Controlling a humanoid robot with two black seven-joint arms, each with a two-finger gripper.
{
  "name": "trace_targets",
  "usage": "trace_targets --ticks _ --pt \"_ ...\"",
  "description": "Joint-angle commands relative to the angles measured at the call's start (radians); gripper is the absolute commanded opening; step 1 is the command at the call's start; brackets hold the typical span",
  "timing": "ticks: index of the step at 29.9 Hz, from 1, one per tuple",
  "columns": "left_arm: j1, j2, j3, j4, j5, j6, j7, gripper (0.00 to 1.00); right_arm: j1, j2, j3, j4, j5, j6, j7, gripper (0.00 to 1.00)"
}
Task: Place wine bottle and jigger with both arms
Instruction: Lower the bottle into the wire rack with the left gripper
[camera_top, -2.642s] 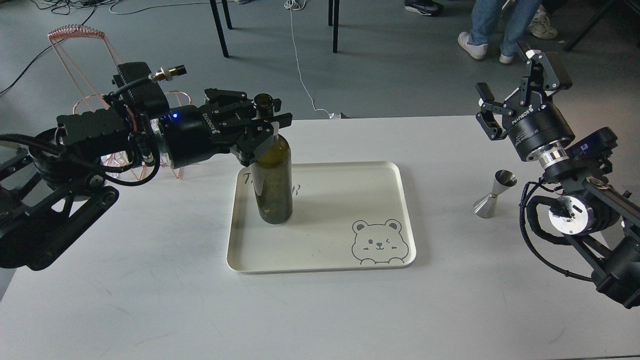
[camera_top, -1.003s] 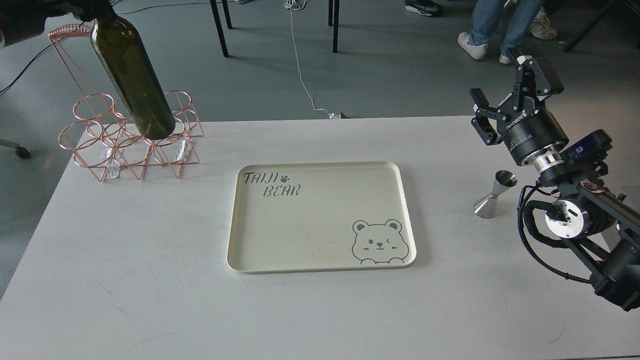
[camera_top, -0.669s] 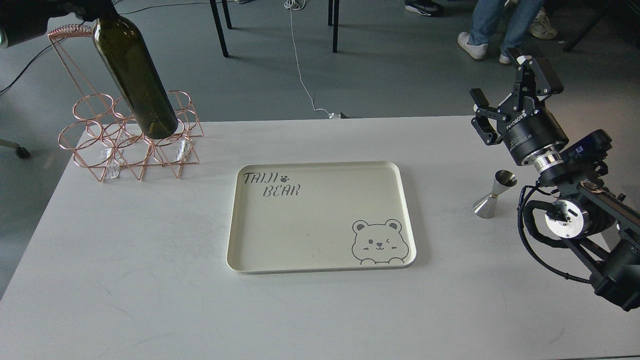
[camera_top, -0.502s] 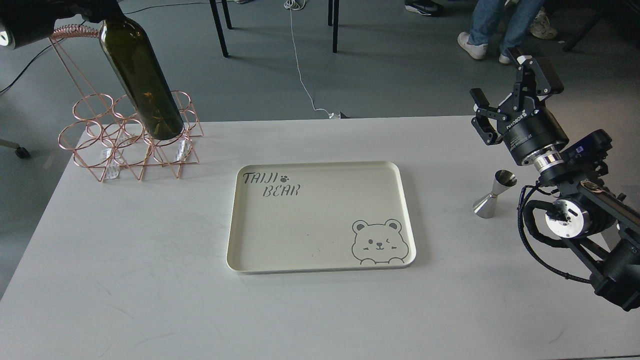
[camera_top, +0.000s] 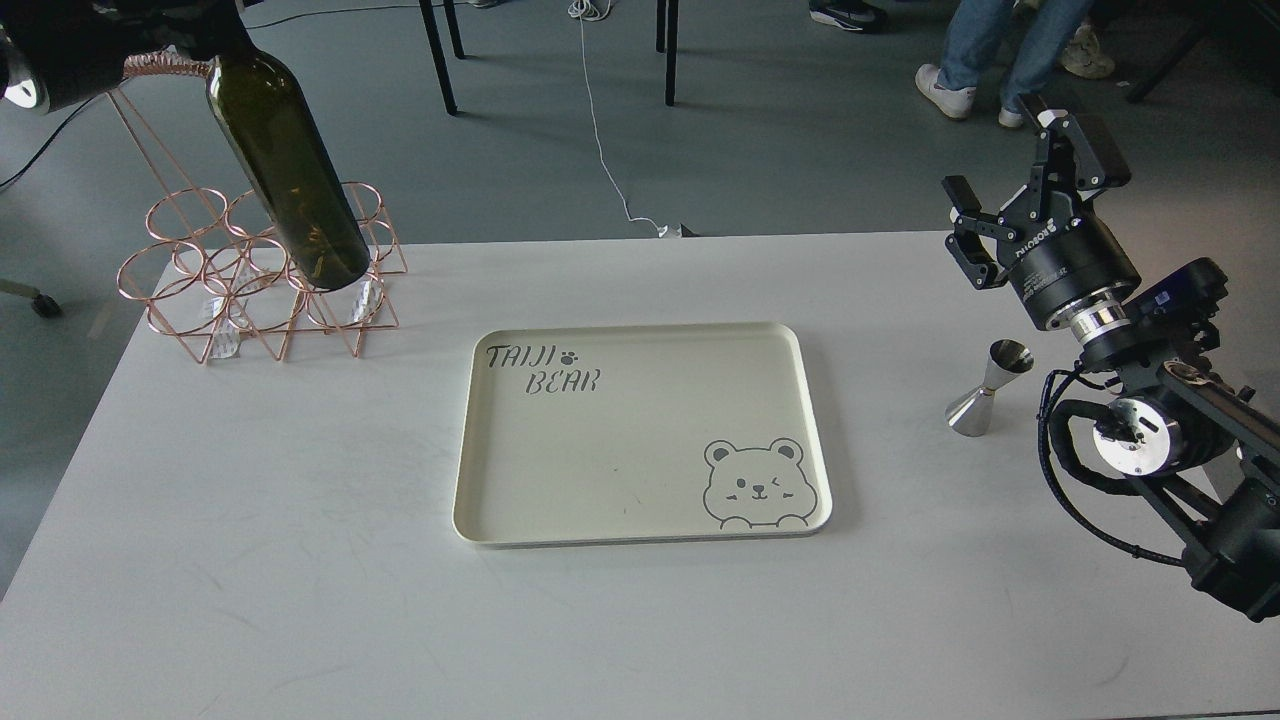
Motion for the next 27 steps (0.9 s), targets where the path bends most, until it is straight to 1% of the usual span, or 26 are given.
trace_targets --ticks 1,3,11,15,19,22,27 --pt "0.001 -0.001 0.000 0.031 0.000 0.001 0.000 0.10 0.000 0.001 -0.001 0.000 0.000 0.000 0.000 0.99" --pt "0.000 -0.003 -0.001 0.048 0.000 0.001 0.000 0.10 0.000 0.000 -0.001 0.000 0.000 0.000 0.000 0.99" --pt "0.000 -0.003 0.002 0.054 0.002 0.001 0.000 0.10 0.000 0.001 -0.001 0.000 0.000 0.000 0.000 0.99" --pt "0.000 -0.007 0.025 0.056 0.000 0.003 0.000 0.10 0.000 0.001 -0.001 0.000 0.000 0.000 0.000 0.99" --pt "0.000 -0.016 0.028 0.062 -0.001 0.030 0.000 0.10 0.000 0.001 -0.001 0.000 0.000 0.000 0.000 0.99" --pt "0.001 -0.024 0.028 0.091 -0.001 0.033 0.000 0.11 0.000 0.001 -0.001 0.000 0.000 0.000 0.000 0.99" --pt "0.006 -0.036 0.029 0.093 -0.001 0.035 0.000 0.11 0.000 0.001 -0.001 0.000 0.000 0.000 0.000 0.99"
